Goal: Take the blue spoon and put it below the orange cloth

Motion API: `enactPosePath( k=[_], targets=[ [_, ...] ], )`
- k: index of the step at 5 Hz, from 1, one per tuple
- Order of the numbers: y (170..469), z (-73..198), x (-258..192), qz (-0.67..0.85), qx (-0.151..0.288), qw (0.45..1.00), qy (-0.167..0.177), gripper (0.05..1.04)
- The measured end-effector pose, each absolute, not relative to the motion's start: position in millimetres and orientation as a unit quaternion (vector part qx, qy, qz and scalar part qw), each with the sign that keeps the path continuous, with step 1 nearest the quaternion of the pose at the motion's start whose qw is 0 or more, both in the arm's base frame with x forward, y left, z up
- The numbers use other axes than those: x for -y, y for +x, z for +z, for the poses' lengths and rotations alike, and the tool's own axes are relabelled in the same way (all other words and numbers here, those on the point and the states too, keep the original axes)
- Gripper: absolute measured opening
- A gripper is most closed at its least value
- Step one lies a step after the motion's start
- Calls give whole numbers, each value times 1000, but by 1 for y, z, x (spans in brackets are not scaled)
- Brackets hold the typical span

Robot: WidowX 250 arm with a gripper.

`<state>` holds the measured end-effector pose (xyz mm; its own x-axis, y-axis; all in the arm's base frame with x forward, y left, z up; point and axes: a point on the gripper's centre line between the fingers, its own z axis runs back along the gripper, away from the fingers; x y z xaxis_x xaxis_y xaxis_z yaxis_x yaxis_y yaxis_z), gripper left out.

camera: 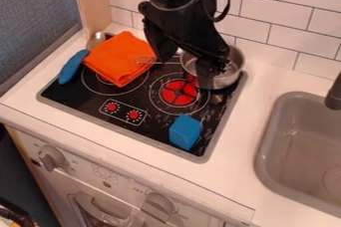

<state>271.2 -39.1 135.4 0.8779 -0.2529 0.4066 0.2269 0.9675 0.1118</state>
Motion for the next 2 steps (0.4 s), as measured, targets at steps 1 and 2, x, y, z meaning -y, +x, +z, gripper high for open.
enactPosePath(
  k=[1,2],
  targets=[
    [269,130,38,-123,205,971,30,1000],
    [272,130,8,-62,204,977,31,1000]
  ],
)
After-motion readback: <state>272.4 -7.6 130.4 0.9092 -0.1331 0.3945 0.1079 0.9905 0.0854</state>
